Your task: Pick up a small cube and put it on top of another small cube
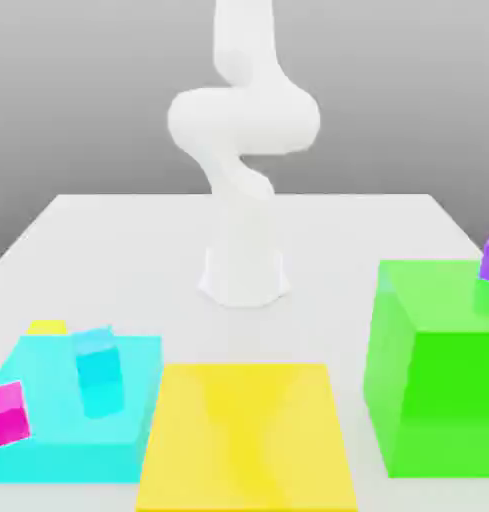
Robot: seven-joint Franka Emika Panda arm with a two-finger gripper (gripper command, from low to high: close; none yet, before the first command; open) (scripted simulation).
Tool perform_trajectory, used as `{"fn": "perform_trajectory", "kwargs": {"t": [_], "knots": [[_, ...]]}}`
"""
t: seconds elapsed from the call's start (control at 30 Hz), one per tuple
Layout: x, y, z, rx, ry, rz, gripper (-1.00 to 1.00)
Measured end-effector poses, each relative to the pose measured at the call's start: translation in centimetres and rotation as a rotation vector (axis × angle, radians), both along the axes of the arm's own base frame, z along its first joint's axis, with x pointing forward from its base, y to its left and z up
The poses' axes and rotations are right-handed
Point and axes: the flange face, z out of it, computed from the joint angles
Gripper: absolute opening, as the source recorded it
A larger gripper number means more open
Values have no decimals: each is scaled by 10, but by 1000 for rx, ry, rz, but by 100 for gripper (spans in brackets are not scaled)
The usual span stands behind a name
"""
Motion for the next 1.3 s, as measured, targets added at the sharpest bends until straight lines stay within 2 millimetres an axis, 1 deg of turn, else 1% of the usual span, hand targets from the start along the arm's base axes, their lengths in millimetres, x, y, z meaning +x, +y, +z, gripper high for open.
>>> {"fn": "perform_trajectory", "kwargs": {"t": [0.07,0.17,0.23,0.33,0.43,0.53,0.63,0.67,0.7,0.8,0.83,0.9,1.07,1.27,1.3], "knots": [[19,-35,-43,3,61,11,0],[35,-83,-108,7,147,24,0],[38,-112,-152,9,202,30,0],[31,-153,-218,10,284,36,0],[11,-189,-281,9,366,38,0],[-21,-220,-339,4,450,38,0],[-62,-246,-390,-4,536,36,0],[-79,-254,-406,-6,566,32,0],[-102,-265,-420,-4,596,13,0],[-157,-280,-455,-16,688,10,0],[-165,-281,-462,-23,706,17,0],[-170,-283,-471,-34,719,25,0],[-170,-287,-491,-47,724,28,0],[-172,-282,-526,-35,725,30,0],[-172,-281,-531,-31,725,30,-100]]}}
